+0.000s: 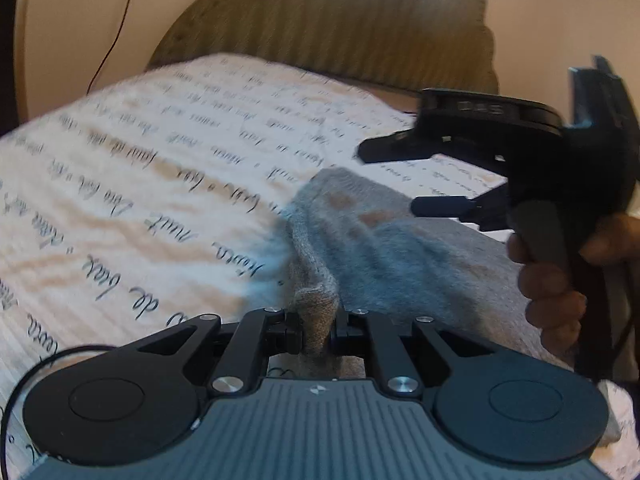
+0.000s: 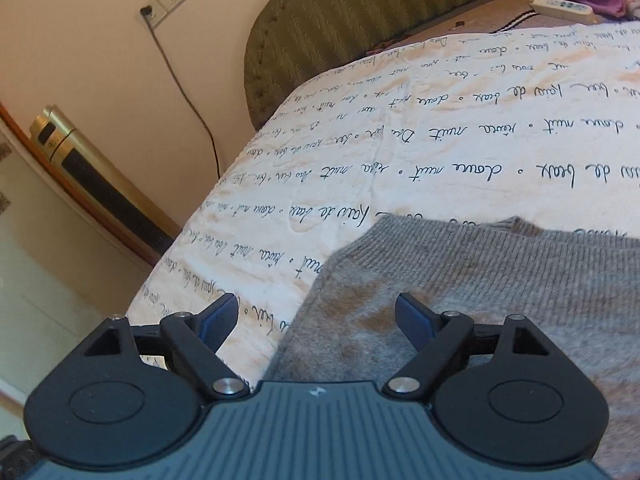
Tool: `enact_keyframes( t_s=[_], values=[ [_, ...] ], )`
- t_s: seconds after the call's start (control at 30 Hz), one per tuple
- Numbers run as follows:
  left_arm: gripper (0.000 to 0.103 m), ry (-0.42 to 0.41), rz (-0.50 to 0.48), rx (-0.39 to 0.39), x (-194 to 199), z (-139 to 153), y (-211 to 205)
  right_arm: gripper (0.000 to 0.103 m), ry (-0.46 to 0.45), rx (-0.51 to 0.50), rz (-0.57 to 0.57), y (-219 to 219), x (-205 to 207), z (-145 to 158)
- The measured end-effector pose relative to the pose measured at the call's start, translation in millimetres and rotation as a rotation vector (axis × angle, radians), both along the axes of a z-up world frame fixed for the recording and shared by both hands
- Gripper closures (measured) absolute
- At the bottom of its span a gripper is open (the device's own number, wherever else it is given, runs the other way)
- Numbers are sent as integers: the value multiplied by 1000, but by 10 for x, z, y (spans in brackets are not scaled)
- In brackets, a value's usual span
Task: Fold small clothes
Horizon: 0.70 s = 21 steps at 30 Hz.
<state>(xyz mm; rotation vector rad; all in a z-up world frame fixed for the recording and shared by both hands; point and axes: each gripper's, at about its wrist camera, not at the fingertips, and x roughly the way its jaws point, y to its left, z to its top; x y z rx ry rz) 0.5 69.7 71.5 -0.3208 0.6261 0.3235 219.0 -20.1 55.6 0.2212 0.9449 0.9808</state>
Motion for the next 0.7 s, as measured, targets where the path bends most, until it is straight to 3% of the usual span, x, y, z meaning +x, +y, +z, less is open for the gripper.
enact_keyframes(
  t_s=[0.13,0.27,0.5,0.63,0.7],
  values=[
    [91,-31,-94,121,36,42,-341,17,6,-115,56,84,73,-30],
    [91,-17,-160,191,78,-23,-530,17,18,-122,92,127,124,-6],
    [91,-2,-196,216,92,-89,-615,17,17,-192,166,414,167,-6],
    [91,9,-201,211,93,-126,-621,18,-39,-275,175,644,194,-47],
    [91,13,-203,210,94,-138,-618,26,-49,-325,175,747,234,-98]
  ],
)
